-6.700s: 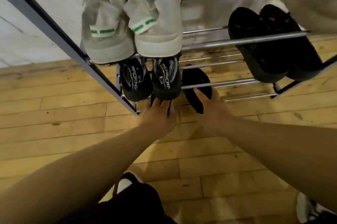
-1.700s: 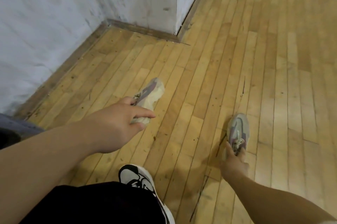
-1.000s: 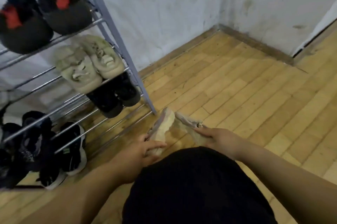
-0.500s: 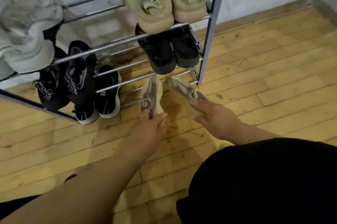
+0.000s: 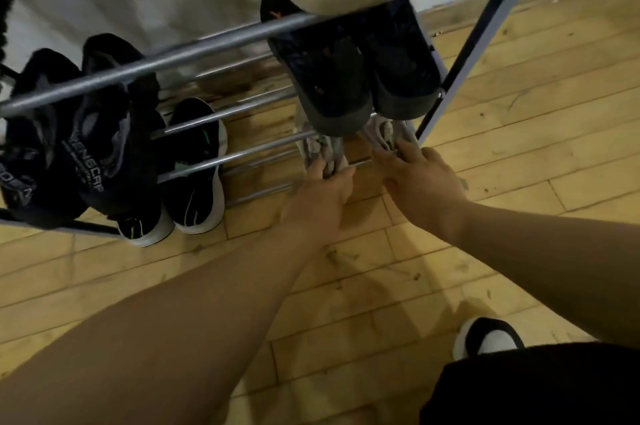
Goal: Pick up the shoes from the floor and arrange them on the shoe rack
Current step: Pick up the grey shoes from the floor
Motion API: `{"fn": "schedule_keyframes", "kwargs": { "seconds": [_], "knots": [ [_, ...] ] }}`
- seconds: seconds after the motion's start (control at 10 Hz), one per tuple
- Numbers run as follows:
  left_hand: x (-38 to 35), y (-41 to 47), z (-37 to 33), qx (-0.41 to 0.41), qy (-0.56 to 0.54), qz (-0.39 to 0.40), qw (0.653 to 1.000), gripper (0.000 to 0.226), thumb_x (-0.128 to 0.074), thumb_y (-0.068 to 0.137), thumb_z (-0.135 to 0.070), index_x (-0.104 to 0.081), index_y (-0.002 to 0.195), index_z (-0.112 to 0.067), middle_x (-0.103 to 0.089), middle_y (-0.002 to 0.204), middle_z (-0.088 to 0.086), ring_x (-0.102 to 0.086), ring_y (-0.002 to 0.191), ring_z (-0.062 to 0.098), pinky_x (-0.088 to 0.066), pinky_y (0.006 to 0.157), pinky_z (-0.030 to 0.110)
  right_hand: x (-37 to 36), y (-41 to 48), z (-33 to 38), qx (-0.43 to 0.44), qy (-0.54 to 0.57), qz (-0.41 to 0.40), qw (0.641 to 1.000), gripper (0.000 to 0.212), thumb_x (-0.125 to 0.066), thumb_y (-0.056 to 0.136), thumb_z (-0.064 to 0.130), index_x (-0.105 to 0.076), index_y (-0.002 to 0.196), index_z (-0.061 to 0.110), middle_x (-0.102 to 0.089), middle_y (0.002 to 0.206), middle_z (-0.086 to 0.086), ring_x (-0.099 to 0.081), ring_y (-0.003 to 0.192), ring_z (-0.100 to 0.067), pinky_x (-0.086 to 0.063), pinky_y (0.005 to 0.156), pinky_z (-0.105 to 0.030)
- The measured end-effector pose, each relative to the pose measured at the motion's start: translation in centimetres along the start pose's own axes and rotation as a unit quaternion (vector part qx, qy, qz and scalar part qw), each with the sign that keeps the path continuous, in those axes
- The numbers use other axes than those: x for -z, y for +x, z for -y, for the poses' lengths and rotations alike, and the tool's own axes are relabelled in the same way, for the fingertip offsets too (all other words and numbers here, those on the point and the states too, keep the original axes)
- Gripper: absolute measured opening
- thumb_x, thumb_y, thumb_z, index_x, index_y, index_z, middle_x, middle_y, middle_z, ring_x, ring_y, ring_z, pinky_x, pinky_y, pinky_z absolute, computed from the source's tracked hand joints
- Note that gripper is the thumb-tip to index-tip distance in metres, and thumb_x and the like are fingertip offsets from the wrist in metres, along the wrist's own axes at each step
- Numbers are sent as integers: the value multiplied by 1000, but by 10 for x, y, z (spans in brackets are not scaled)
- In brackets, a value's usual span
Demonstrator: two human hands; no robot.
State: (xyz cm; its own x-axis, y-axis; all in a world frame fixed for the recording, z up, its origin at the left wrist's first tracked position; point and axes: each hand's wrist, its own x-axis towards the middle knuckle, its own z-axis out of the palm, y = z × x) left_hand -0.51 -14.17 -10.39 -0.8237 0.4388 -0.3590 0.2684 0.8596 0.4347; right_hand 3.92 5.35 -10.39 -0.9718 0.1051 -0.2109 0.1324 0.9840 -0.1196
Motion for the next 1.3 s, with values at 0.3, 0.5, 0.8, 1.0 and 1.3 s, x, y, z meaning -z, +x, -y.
{"fn": "schedule_keyframes", "kwargs": {
  "seconds": [0.3, 0.5, 0.8, 1.0, 1.3],
  "knots": [
    [-8, 10, 18, -25, 25, 36, 999, 70, -55, 105, -18, -24, 158, -53, 0, 174, -7, -27, 153, 31, -39, 113, 39, -9, 1, -11, 21, -2, 19, 1000, 65, -44, 106, 36, -11, 160, 50, -15, 171, 2, -40, 138, -29, -46, 83, -38],
    [-15, 7, 15, -37, 21, -51, 998, 58, -55, 105, -22, -38, 158, -39, -21, 171, 4, -32, 152, 34, -35, 118, 42, -21, 5, -2, 66, 34, -30, 997, 51, -40, 107, 40, -30, 156, 47, -36, 164, -8, -47, 132, -38, -51, 98, -47],
    [-7, 34, 16, -73, -56, -118, 989, 51, -55, 105, -22, -46, 154, -34, -26, 169, 0, -36, 149, 28, -38, 119, 43, -14, 35, 6, 45, 32, -85, 995, 52, -49, 106, 35, -36, 155, 43, -40, 158, -4, -45, 132, -40, -53, 98, -52],
    [-15, 47, 20, -34, -9, 8, 999, 76, -46, 107, -17, -3, 162, -47, 13, 174, -5, -12, 159, 31, -38, 119, 51, -25, 48, 1, 21, 30, 4, 999, 96, -58, 92, 10, 0, 161, 44, -9, 168, -5, -7, 156, -38, -34, 120, -56],
    [18, 11, 6, 8, -2, 84, 996, 92, -61, 100, -44, 8, 160, -52, 30, 169, -8, 0, 161, 29, -25, 125, 51, 5, 19, 13, 8, 52, 34, 998, 79, -54, 98, 43, -9, 163, 40, 7, 172, -1, 8, 157, -38, -19, 126, -52]
  ]
}}
